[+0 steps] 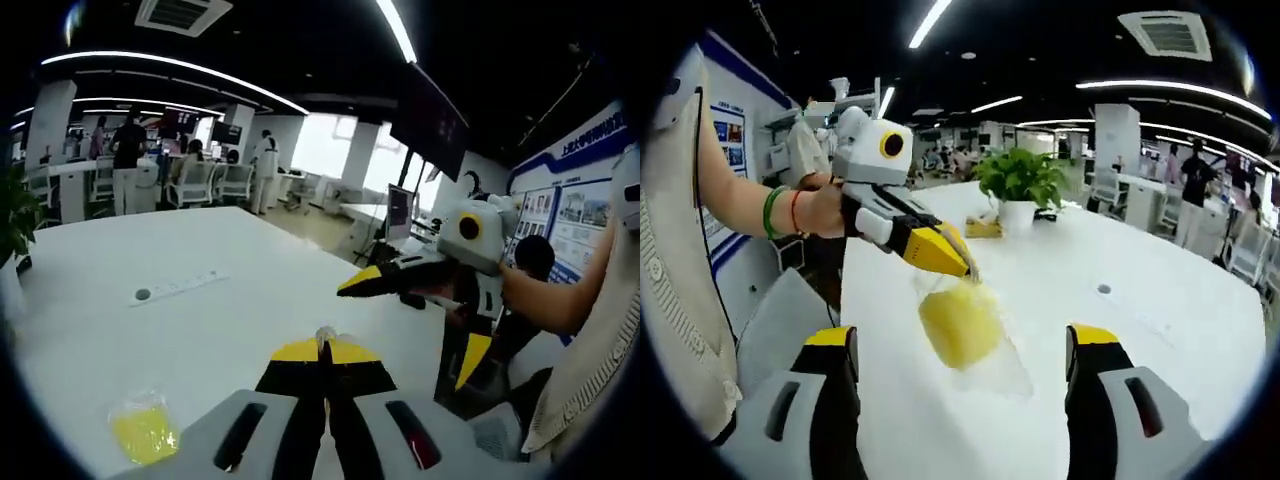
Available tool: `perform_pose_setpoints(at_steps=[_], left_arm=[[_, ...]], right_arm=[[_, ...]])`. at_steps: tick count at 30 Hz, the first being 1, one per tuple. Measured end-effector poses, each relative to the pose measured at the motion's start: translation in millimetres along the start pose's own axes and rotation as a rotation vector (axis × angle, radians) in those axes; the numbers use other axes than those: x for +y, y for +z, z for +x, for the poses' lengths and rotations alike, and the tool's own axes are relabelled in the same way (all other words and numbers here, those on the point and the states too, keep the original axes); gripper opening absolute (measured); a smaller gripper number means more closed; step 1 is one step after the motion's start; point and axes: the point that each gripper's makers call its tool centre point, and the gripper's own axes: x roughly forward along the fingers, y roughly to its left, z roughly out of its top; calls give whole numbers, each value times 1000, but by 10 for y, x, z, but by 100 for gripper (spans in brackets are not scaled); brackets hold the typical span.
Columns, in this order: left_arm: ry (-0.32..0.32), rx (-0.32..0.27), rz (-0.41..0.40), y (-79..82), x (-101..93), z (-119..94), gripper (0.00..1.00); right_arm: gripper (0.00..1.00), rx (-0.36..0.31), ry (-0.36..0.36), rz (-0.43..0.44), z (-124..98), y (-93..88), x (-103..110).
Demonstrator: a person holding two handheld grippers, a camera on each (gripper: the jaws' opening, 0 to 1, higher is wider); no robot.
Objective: Compare the silicone blocks by pressing each to a similar depth, holding the contact briefly, and releasing to observe deformation and rebound differences across the visible hardness samples.
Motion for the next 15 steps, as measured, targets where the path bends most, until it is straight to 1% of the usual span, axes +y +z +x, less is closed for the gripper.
perform_pose_setpoints(at_steps=[2, 5, 6, 8, 9, 12, 13, 15], left_arm=[[0, 11, -12, -70, 25, 56, 0], [1, 26, -31, -176, 59, 150, 0], [2, 29, -39, -215, 70, 192, 0], [-5, 33, -57, -264, 73, 253, 0], [-7, 34, -63, -286, 74, 283, 0], [-23, 40, -97, -371, 84, 428, 0], [-25, 39, -115, -387, 96, 467, 0], [-11, 25, -183, -415, 176, 570, 0]], right_arm=[[83, -46, -22, 37, -84, 10, -16], [85, -48, -31, 73, -174, -76, -26], [86, -31, -30, 106, -197, -148, -19], [85, -30, -24, 119, -223, -208, -14], [84, -23, -32, 135, -241, -260, -26], [87, -29, -55, 144, -275, -335, -68], [87, -30, -60, 149, -280, -349, -80], [86, -32, -64, 166, -285, -375, -99]])
